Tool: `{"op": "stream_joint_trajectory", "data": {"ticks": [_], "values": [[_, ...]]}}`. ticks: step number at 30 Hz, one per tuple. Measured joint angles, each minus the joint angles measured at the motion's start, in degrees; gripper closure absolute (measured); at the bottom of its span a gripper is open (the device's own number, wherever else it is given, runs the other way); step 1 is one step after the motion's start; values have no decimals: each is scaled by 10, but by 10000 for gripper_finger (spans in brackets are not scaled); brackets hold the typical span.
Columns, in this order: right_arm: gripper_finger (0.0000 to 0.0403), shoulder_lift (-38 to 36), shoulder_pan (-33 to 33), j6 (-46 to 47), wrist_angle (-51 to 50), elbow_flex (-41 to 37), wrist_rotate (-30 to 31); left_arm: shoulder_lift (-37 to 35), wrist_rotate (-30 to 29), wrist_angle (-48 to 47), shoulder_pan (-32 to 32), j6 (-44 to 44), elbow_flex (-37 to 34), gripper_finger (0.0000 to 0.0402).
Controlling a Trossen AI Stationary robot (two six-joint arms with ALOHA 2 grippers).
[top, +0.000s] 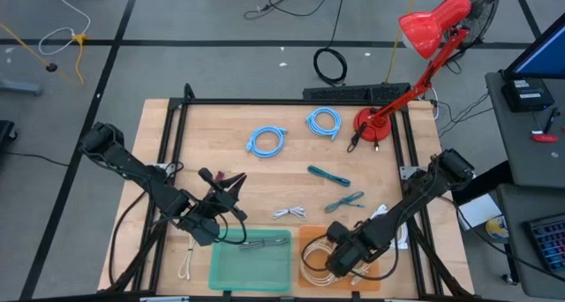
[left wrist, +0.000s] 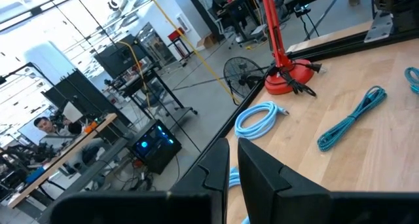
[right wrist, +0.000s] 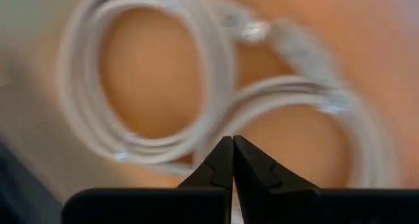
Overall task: Pick & Place USB Port
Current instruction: Put the light brown HDMI cable into the orange bin
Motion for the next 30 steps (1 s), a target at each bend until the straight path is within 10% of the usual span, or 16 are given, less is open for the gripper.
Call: {"op": "stream_joint_trajectory", "data": {"ticks": [30], "values": [[403,2,4,9,167,-81,-39,0,0,0,0,0,0,366]]}}
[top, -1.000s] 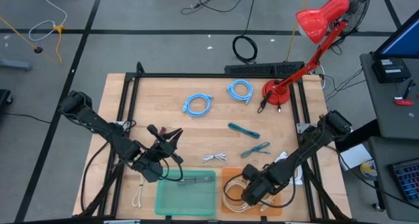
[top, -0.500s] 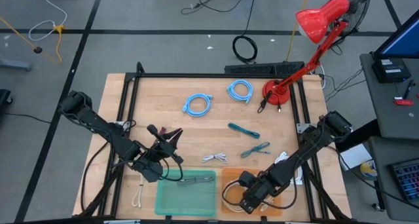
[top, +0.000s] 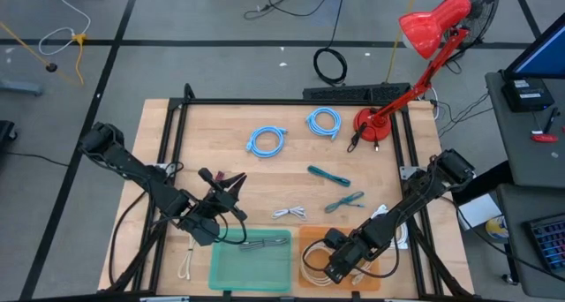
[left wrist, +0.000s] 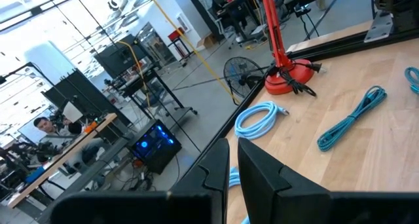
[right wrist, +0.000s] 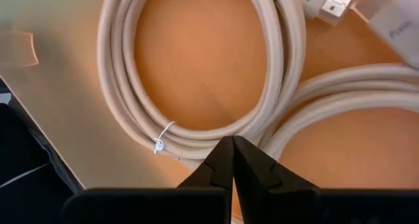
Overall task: Pick & Place USB Port
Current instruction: Put the light brown HDMI cable into the orange bin, then put the top blue charger cable into the green bin
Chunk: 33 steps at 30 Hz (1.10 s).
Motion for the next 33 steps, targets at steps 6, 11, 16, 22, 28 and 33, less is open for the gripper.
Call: {"op": "stream_joint_trajectory", "data": {"ticks": [6,11,16,22,28,33], "values": [[403,-3,-1,-16,27,-1,1,0,0,0,0,0,0,366],[403,-19,-3,-71,68,21,38,0,0,-1,0,0,0,366],[403,-41,-9,-147,60,55,99,0,0,-1,0,-1,0,366],[403,-81,-27,-250,58,63,205,0,0,-1,0,-1,0,366],[403,-128,-69,-389,36,63,317,0,0,-1,0,-3,0,366],[403,-157,-117,-483,-5,63,454,0,0,-2,0,0,0,366]]}}
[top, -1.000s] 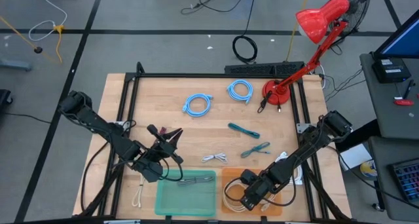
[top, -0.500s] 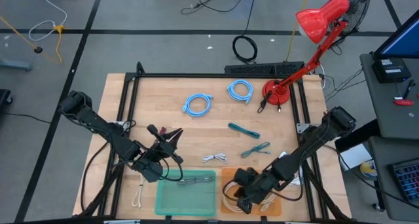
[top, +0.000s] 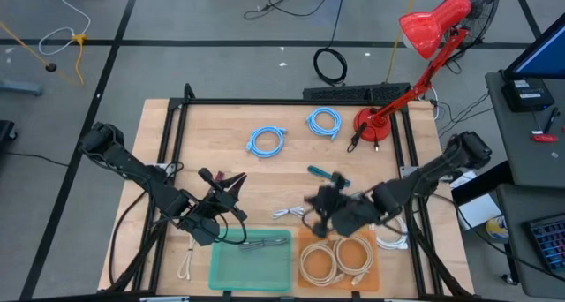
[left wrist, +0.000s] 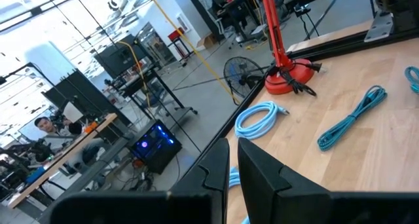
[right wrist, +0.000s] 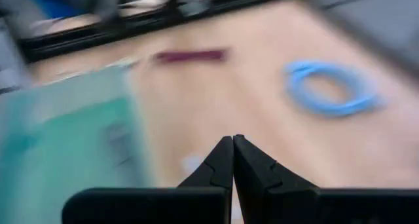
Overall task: Pick & Place USB Port
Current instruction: Put the top blue charger cable into the green bin
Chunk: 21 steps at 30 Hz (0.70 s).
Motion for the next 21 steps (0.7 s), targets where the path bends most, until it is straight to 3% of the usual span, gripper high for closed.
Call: {"op": "stream_joint_trajectory", "data": {"ticks": [5,11,13,17,21], "values": [[403,-7,-65,-40,-20,-6,68,0,-15,-12,-3,9,0,366],[403,-7,-153,-55,-11,-41,83,-18,-45,-18,-16,-8,0,366],[402,-7,-188,-55,-14,-64,57,-26,-41,-18,-19,-12,0,366],[383,-6,-261,-55,-14,-111,-66,-31,-36,-25,-30,-13,0,366],[340,-6,-319,-68,-11,-160,-113,-31,-36,-24,-38,-14,0,366]]}}
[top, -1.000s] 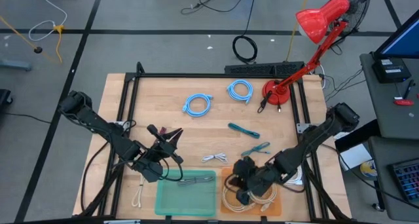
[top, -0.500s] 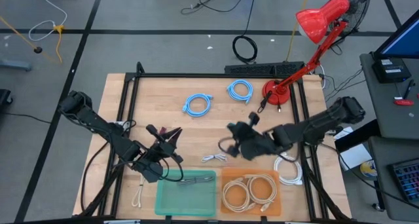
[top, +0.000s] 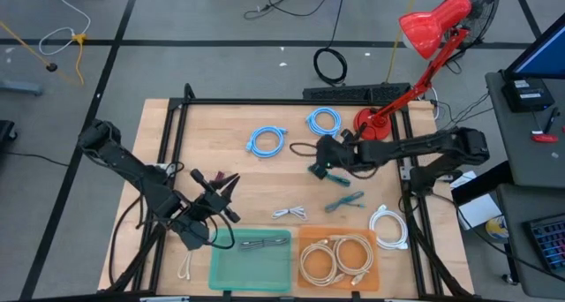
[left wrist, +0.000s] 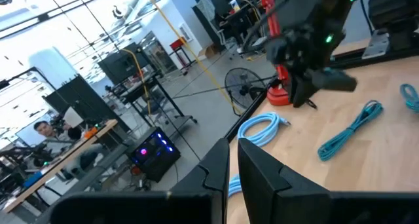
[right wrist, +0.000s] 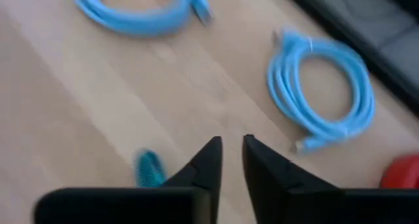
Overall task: Pick & Place USB Port
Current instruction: Put the top blue charger cable into the green bin
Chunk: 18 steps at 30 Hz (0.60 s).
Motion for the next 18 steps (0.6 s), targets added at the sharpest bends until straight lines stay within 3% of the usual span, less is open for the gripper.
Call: {"op": "stream_joint_trajectory", "data": {"ticks": [5,10,18], "values": [[276,0,-49,4,35,-53,-102,0,0,4,-3,1,0,366],[223,0,-57,3,119,-95,-213,0,2,4,-3,0,0,366],[191,0,-40,-10,81,-103,-238,0,22,4,-7,-11,0,366]]}}
